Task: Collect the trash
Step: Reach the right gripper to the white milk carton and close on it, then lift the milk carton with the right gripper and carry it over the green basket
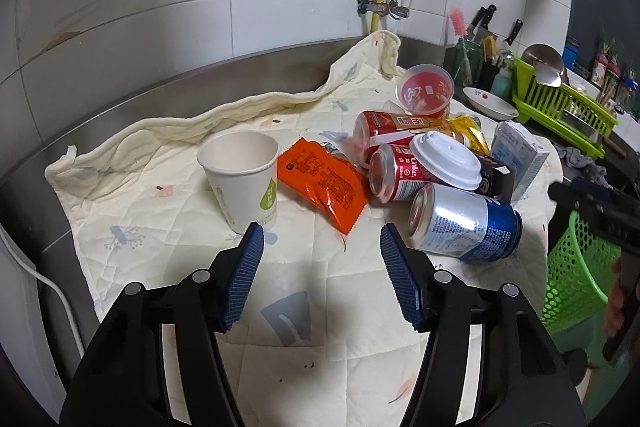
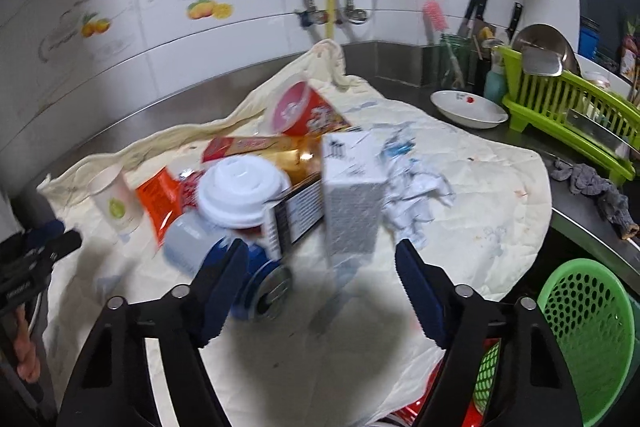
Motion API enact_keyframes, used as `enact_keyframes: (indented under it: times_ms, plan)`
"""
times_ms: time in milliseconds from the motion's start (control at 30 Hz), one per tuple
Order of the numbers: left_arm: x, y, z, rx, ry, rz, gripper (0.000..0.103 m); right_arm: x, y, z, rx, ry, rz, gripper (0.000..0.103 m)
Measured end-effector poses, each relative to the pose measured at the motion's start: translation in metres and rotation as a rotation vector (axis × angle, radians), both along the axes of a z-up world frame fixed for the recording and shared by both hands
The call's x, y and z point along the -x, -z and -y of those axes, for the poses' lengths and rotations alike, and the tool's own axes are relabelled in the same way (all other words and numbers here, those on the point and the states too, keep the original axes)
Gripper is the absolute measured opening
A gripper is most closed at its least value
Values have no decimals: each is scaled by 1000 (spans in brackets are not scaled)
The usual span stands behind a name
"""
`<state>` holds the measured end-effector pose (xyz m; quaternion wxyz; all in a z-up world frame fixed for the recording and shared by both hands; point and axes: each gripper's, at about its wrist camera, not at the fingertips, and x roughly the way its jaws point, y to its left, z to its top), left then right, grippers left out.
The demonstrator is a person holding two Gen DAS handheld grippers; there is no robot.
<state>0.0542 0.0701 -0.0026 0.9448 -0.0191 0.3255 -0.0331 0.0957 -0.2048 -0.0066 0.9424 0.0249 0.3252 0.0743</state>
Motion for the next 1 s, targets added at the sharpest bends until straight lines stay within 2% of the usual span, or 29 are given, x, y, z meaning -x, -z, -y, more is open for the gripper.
enact_keyframes:
  times_ms: [267, 467, 567, 633, 1000]
  plan:
    - [-5, 1, 11, -7, 28, -9, 60, -42, -8, 8, 26, 5, -15, 65]
    - [-14, -9, 25, 4, 71, 1, 60, -71, -1, 6, 29, -1, -61, 61]
    - [-19, -14, 33, 18, 98, 4, 60, -80, 6, 5, 32, -5, -86, 52]
    - [-24, -16, 40, 19, 117, 8, 59, -83, 9, 7, 25, -7, -99, 41]
    - [-51, -6, 73, 36, 225, -49, 55, -61, -5, 20, -18, -12, -61, 41]
